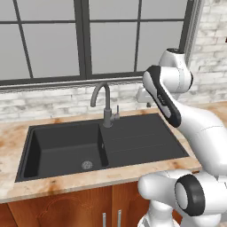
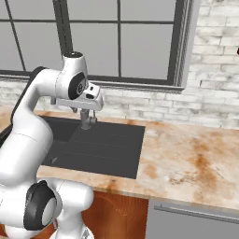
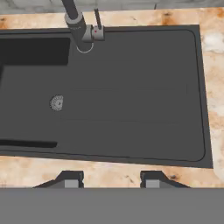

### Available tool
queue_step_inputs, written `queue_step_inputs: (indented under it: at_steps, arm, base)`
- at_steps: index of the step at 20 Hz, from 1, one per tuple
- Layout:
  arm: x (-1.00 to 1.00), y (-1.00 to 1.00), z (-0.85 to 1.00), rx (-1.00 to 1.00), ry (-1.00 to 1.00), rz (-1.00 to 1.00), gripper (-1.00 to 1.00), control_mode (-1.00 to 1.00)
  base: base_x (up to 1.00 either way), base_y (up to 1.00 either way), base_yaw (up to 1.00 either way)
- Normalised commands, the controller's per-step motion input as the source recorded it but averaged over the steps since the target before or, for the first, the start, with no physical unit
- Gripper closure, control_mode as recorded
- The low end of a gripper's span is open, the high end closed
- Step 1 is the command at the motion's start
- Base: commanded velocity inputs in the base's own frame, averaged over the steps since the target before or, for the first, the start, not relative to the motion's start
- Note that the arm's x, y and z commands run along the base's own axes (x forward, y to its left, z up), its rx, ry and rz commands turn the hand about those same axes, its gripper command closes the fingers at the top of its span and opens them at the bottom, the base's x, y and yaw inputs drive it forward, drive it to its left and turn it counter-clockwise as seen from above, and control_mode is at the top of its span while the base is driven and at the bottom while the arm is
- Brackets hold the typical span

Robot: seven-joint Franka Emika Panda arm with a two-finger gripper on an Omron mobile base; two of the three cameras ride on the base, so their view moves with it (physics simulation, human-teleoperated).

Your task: Place the bowl with cake and the cupcake onto the tray.

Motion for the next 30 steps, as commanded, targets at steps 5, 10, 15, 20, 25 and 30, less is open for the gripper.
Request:
queue_step_inputs:
  at_steps: [5,10,15,20,25,30]
  arm:
    - [-0.62,0.0,0.0,0.01,0.0,-0.01,-1.0,-1.0]
    - [-0.62,0.11,0.0,0.0,0.0,0.0,-1.0,-1.0]
    - [-0.26,0.04,0.0,0.0,0.0,0.0,-1.0,-1.0]
    - [-0.03,0.0,0.0,0.0,0.0,0.0,-1.0,1.0]
    - [0.0,0.0,0.0,0.0,0.0,0.0,-1.0,1.0]
    - [0.0,0.0,0.0,0.0,0.0,0.0,-1.0,1.0]
  base:
    - [0.0,0.0,0.0]
    - [0.0,0.0,0.0]
    - [0.0,0.0,0.0]
    - [-0.24,0.29,0.06]
    - [-0.32,0.94,0.42]
    - [0.0,0.68,0.41]
